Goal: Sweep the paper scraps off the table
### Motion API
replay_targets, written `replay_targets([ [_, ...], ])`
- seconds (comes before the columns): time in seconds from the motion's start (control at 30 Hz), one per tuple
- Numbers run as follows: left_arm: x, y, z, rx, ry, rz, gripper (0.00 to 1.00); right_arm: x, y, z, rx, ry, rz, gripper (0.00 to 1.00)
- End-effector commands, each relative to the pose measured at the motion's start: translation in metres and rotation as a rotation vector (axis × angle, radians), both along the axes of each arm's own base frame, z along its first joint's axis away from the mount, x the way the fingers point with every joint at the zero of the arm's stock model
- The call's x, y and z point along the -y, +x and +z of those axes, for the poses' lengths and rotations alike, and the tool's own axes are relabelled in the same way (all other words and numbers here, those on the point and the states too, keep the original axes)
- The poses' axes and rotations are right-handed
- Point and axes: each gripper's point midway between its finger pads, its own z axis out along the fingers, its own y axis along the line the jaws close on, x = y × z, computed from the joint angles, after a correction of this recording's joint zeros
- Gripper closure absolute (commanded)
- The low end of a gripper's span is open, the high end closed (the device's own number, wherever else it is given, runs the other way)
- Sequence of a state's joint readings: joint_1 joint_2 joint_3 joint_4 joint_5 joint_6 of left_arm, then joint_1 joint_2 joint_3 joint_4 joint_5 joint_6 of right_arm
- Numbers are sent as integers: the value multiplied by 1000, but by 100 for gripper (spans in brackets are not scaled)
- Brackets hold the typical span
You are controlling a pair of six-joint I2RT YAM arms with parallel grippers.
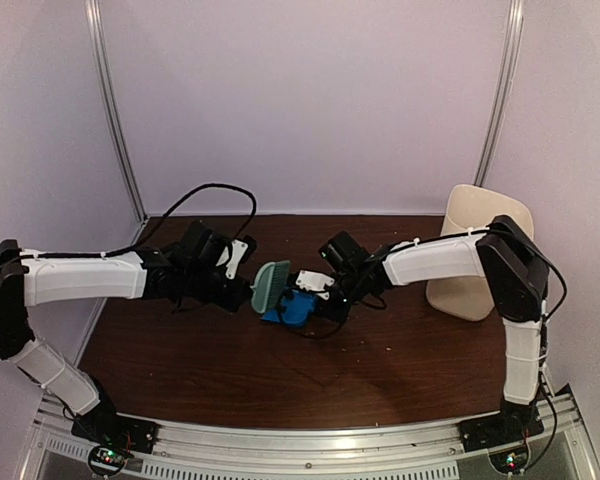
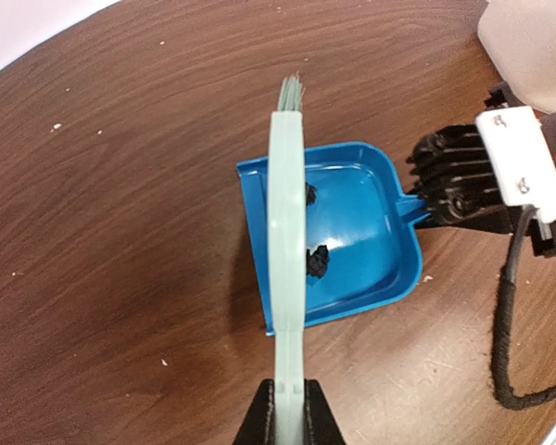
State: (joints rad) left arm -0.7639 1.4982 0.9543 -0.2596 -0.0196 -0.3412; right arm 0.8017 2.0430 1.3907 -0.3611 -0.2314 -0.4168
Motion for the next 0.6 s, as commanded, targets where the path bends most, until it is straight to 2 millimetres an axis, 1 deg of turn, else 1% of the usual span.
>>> replay_targets([
  [0.0, 11, -16, 26, 41, -65, -23, 100, -9, 6, 30, 98, 120, -35, 100],
  [0.13, 11, -30, 44, 77, -76, -14, 100, -11, 1, 36, 131, 173, -48, 100],
  [0.23, 5, -39, 60, 116, -76, 26, 100, -12, -4, 40, 150, 214, -56, 100],
  [0.47, -22, -55, 95, 191, -157, 116, 100, -19, -12, 49, 187, 308, -80, 100],
  [0.57, -37, -58, 112, 231, -224, 170, 100, -22, -12, 59, 206, 364, -103, 100],
])
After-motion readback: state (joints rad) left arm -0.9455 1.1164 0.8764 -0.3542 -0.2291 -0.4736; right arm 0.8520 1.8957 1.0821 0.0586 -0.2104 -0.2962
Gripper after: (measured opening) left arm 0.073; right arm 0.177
